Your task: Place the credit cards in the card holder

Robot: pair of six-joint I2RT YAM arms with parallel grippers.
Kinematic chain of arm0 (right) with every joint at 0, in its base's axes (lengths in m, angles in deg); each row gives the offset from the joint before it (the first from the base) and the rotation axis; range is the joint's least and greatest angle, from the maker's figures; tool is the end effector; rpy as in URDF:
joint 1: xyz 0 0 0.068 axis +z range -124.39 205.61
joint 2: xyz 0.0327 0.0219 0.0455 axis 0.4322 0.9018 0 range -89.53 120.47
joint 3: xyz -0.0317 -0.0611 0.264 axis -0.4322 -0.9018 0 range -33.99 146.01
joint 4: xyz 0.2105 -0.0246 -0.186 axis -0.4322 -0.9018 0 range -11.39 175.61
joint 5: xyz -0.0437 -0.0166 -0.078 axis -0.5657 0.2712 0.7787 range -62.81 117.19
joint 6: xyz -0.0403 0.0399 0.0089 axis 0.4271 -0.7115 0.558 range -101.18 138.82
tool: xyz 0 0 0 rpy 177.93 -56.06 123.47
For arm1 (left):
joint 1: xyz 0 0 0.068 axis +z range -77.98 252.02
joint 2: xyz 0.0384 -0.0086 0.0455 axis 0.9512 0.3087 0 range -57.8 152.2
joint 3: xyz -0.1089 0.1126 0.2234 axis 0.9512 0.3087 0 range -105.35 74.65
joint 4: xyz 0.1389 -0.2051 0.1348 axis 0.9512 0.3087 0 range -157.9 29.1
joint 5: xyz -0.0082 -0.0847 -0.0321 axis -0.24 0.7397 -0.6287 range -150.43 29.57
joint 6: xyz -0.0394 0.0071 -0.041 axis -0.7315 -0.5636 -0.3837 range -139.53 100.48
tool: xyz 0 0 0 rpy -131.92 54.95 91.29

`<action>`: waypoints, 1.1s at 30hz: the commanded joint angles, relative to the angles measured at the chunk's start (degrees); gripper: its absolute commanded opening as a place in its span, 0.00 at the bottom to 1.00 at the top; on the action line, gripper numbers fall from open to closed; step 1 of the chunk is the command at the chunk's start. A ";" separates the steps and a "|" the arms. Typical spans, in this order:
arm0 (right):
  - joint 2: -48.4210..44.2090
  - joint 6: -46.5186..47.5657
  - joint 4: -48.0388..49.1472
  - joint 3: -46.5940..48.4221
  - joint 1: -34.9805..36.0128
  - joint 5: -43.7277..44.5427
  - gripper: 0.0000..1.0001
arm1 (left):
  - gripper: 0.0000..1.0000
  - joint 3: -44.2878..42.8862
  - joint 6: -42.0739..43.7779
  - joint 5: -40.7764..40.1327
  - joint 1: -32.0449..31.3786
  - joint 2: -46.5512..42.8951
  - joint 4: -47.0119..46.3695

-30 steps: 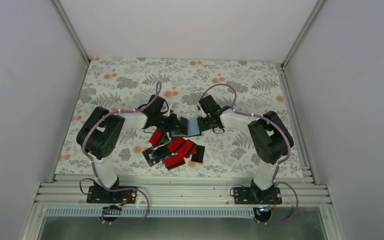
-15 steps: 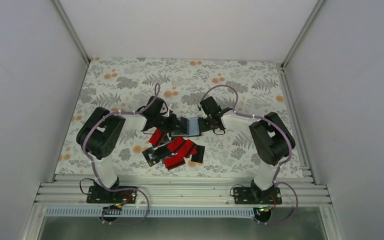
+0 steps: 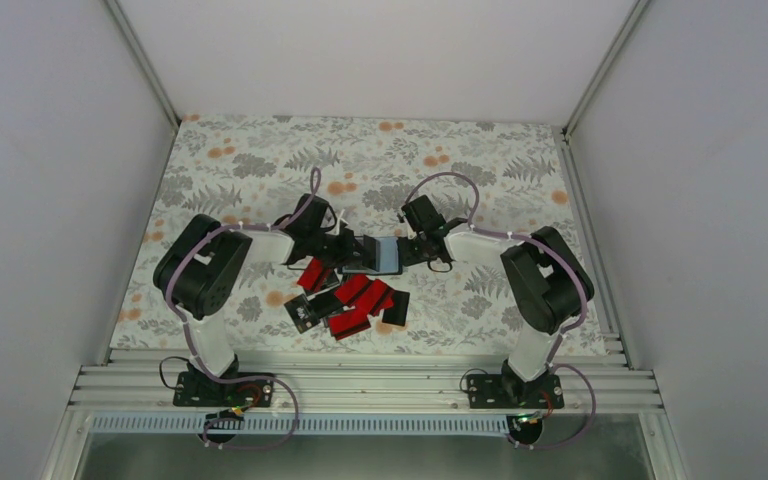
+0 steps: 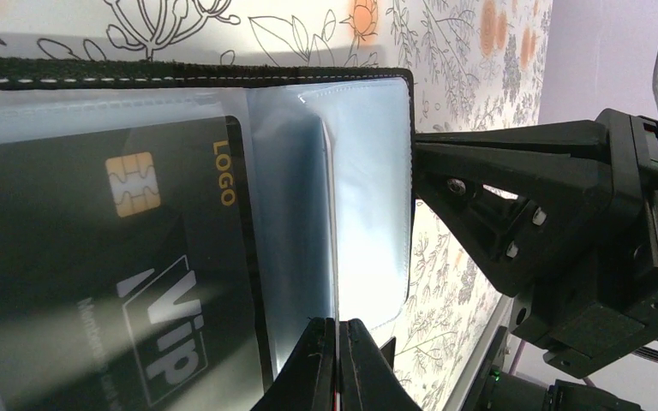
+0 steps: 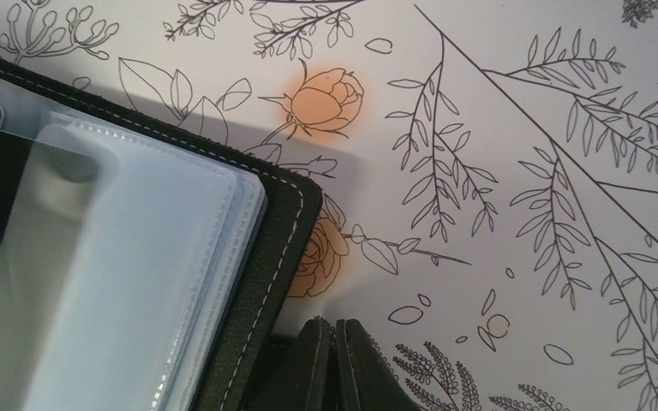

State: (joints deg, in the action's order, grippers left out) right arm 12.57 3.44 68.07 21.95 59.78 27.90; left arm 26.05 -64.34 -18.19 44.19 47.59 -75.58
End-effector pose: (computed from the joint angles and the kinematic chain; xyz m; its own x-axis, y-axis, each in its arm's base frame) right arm 0.2933 0.1986 0.1180 -0.8629 -0.2653 -0.4301 -0.3405 0.9342 0.1069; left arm 0.3008 -0.1897 0.0991 -0.9921 -0.0662 -0.1063 0.0502 0.5673 -0.8220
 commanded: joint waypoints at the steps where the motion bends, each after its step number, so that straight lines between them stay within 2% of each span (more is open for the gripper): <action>1: 0.98 -0.83 -3.82 -2.15 0.71 -1.07 0.04 | 0.03 0.43 -0.67 1.42 -0.68 0.97 -2.25; 33: 0.29 -1.41 -2.17 -5.61 0.63 -0.71 0.04 | 0.02 -1.31 -3.56 1.29 -1.81 3.13 -4.77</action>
State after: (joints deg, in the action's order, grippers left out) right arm 11.63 2.37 71.08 19.61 59.78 27.95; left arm 25.38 -68.04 -17.27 42.66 49.84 -78.60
